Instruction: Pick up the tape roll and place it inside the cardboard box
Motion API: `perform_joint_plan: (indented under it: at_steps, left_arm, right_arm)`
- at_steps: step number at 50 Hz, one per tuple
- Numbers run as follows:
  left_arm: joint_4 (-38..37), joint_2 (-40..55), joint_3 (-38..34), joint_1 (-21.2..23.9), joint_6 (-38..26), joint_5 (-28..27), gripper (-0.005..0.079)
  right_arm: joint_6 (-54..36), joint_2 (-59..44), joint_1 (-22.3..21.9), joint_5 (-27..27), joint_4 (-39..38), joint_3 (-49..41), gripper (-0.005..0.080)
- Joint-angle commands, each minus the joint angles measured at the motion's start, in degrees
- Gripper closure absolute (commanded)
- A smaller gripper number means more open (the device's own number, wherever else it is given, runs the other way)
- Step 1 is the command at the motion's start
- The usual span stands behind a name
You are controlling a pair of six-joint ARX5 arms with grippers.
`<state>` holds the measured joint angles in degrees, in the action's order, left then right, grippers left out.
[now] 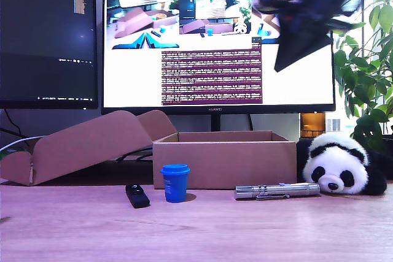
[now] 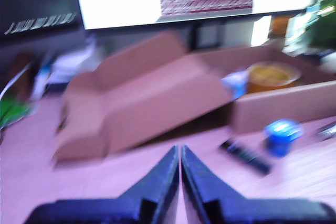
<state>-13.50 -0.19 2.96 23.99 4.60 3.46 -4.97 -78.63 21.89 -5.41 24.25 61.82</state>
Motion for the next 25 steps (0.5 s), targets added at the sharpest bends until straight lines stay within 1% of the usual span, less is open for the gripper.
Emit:
perform_joint_plan:
  at_steps: [1, 11, 19, 25]
  left_arm:
    - [0.37, -0.55, -2.10, -1.92, 1.31, -0.31, 0.0764]
    - [2.80, -0.55, -3.34, -9.05, 3.02, -3.69, 0.0764]
    - [2.86, -0.55, -3.32, -13.90, 2.89, -3.58, 0.0764]
    - [2.82, -0.55, -3.32, -15.56, 2.91, -2.84, 0.0764]
  right_arm:
    - [-0.20, 2.67, -0.96, 0.00, -2.01, -2.75, 0.0762]
    - [0.35, 10.03, -5.05, -0.22, -6.01, -9.97, 0.0762]
    - [0.98, 16.39, -9.05, -0.20, -9.18, -15.98, 0.0762]
    - [2.95, 21.03, -12.70, -1.09, -12.55, -20.87, 0.0762]
